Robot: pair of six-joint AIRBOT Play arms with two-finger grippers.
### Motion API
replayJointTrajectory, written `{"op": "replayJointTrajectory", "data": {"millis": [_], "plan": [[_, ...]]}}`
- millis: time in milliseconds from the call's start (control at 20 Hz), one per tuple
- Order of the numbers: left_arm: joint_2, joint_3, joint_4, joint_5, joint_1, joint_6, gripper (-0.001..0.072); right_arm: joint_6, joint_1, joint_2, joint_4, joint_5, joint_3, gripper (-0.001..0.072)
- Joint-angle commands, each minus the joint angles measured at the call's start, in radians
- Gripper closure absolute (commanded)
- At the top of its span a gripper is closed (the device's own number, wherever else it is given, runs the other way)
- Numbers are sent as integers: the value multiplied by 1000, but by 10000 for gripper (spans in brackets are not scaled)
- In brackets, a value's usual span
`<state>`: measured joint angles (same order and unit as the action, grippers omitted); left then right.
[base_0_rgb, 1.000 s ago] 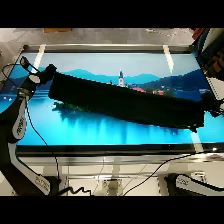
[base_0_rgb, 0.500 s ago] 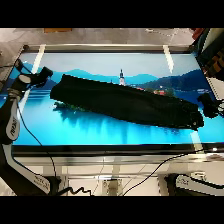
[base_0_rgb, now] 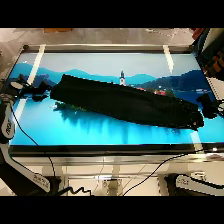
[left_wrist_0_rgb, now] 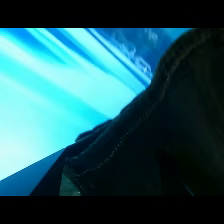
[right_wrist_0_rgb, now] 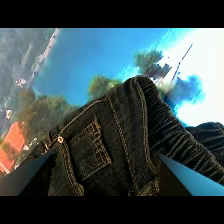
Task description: Fold the clothes and pants, and hang the long-sleeved shirts on hangers.
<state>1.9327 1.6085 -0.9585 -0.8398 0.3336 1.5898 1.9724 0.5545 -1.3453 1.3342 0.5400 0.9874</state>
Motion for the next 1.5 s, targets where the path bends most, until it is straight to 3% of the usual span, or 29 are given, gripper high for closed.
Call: {"op": "replayJointTrajectory", "data": {"millis": [0,150,200,300,350,400,500,650,800,950,1100,1450], "plan": [[51,-3,26,0,-47,-1,106,-1,0,-1,-1,2,0,41],[93,-3,169,115,-91,-12,109,-8,-3,-1,-3,5,0,43],[98,-3,195,164,-104,-22,185,-61,-9,0,-2,16,0,73],[95,0,204,254,-124,-62,608,-278,-43,1,-2,69,16,241],[88,2,204,282,-126,-65,674,-364,-67,1,-2,91,30,301],[79,8,204,289,-126,-74,674,-420,-93,1,-2,102,46,382],[36,12,195,280,-118,-146,675,-441,-157,1,-3,97,85,674],[-68,12,48,174,-97,-166,675,-436,-279,-5,-3,59,144,681],[-197,12,-176,30,-82,-166,674,-349,-431,-51,-3,36,214,681],[-322,12,-300,-53,-80,-166,674,-288,-604,-164,-68,57,314,682],[-447,12,-324,-89,-79,-166,674,-288,-814,-329,-176,137,462,682],[-631,12,-320,-141,-80,-165,674,-282,-1217,-620,-335,162,907,683]]}}
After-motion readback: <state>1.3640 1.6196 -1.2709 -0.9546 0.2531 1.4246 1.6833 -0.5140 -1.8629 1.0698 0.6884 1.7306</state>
